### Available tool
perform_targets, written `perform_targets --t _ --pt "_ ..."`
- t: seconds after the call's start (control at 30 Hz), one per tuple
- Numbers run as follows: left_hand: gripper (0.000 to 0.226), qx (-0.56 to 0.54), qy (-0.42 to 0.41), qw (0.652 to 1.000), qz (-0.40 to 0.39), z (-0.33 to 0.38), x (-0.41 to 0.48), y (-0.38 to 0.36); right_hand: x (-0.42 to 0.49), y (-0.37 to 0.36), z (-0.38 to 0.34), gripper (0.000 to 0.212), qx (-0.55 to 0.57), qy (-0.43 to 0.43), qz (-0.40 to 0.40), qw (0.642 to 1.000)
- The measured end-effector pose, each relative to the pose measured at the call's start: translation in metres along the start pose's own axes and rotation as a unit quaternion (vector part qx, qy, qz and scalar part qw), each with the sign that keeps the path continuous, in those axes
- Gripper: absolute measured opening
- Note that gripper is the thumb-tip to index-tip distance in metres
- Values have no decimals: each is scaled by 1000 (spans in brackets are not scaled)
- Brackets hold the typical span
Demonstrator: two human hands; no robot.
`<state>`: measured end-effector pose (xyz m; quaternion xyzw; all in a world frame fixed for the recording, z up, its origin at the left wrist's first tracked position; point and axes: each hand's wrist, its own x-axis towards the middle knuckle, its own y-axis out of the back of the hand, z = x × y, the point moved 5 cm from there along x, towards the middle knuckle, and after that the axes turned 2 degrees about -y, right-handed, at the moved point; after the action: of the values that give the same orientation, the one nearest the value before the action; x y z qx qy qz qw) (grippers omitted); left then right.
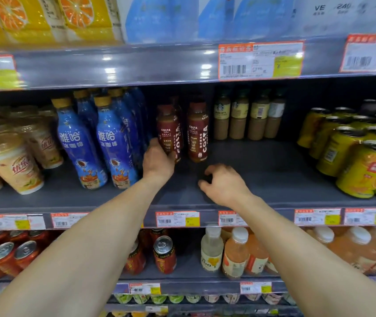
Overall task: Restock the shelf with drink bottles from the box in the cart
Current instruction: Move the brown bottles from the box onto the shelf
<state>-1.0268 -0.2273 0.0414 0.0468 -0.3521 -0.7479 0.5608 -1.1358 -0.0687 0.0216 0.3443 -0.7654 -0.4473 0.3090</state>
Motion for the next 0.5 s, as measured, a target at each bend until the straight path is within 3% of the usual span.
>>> perform_targets --t 0.5 --pt "53 -22 -7 999 -46 -9 5 -6 -2 -3 1 38 9 2 15 1000"
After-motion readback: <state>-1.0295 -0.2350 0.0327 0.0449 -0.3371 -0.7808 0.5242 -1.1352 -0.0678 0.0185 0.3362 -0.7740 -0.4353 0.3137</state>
